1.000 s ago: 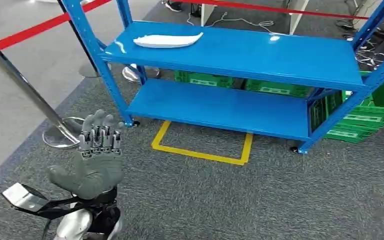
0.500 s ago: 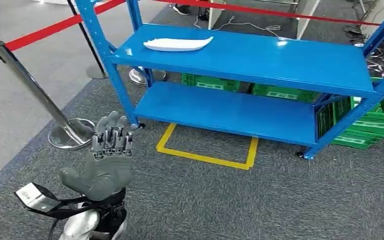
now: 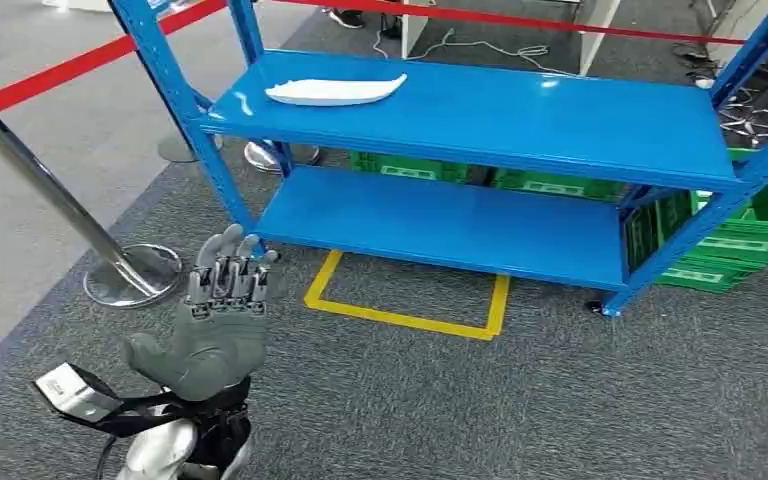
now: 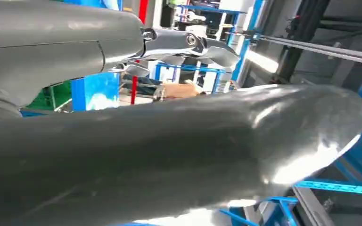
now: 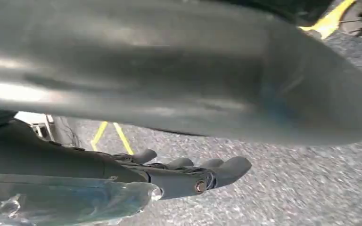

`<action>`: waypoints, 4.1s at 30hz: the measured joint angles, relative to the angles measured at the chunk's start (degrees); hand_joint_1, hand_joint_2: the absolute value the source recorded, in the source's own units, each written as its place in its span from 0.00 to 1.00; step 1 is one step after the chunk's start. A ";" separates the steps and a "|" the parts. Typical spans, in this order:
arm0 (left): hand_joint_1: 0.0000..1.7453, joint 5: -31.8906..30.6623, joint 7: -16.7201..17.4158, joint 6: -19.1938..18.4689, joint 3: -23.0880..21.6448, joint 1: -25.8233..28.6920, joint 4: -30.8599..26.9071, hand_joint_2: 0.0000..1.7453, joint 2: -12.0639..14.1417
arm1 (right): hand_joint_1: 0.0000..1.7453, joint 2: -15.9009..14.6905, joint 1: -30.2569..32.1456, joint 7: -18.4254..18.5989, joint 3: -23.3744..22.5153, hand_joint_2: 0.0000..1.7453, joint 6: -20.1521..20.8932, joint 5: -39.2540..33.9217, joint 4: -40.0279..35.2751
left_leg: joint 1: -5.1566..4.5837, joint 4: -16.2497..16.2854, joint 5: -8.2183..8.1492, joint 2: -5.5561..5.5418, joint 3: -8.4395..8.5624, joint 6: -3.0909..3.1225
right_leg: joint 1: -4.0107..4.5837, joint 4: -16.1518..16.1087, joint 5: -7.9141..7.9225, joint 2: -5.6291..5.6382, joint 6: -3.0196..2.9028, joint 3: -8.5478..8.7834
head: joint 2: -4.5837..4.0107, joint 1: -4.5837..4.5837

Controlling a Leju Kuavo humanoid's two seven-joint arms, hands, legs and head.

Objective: Take the parts from the cabinet and place them on the table.

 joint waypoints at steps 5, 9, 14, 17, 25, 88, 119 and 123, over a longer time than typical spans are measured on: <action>0.00 0.04 0.02 -0.15 0.02 -0.05 0.11 0.00 -0.13 | 0.00 0.00 -0.05 0.02 -0.02 0.00 -0.04 -0.02 0.00 | 0.03 -0.65 -0.76 -0.33 1.34 2.07 | -0.12 3.41 -1.81 -0.38 1.08 -0.44 | 0.00 0.48; 0.00 0.04 0.02 -0.17 0.02 -0.01 0.42 0.00 -0.09 | 0.00 0.00 0.26 0.00 -0.02 0.00 -0.04 -0.07 0.00 | -0.43 -0.64 -1.96 -0.34 2.58 2.66 | -0.06 18.16 -6.50 -0.35 1.14 -10.04 | 0.00 0.74; 0.00 0.04 0.02 -0.17 0.02 -0.04 0.54 0.00 -0.13 | 0.00 0.02 0.30 -0.02 -0.13 0.00 -0.02 -0.11 0.02 | -0.71 -0.67 -4.31 -0.53 5.57 1.88 | 0.40 1.17 3.77 -0.42 0.05 -4.61 | 0.00 0.65; 0.00 -0.07 0.15 -0.24 0.00 -0.03 0.66 0.00 -0.09 | 0.00 0.04 0.17 0.04 -0.17 0.00 -0.04 -0.07 0.00 | -0.48 -0.62 -4.19 -0.58 6.27 0.54 | 0.86 0.06 1.36 -0.42 -1.20 -3.86 | 0.00 0.68; 0.00 -0.26 1.77 -0.02 0.09 -0.54 1.66 0.00 -0.09 | 0.00 0.07 0.22 0.22 -0.81 0.00 -0.24 -0.28 0.00 | -0.24 14.15 -12.44 -0.29 -6.04 -1.07 | -0.24 -0.69 0.57 -0.14 -2.14 2.06 | 0.00 0.13; 0.00 -2.78 5.53 1.16 -1.38 -3.00 6.99 0.00 0.11 | 0.00 0.09 0.08 0.31 -4.42 0.00 -0.70 2.51 0.04 | -0.27 9.81 -0.17 -0.23 -6.13 -0.56 | -0.11 -0.08 -1.11 0.04 -1.67 2.56 | 0.00 0.28; 0.00 -2.73 6.36 0.74 -1.46 -3.35 8.44 0.00 0.33 | 0.00 0.24 -0.14 0.39 -5.66 0.00 -0.52 2.95 0.11 | -0.06 8.46 -2.36 -0.35 -3.52 -0.33 | 0.07 1.06 1.96 0.05 -1.68 -2.02 | 0.00 0.00; 0.00 -2.69 5.51 -0.11 -1.46 -3.59 8.41 0.00 0.13 | 0.00 0.24 -0.16 0.26 -5.70 0.00 -0.35 3.08 0.11 | -0.42 -0.54 -1.51 -0.35 0.41 0.42 | 0.33 0.40 1.21 0.07 -0.44 -2.22 | 0.00 0.15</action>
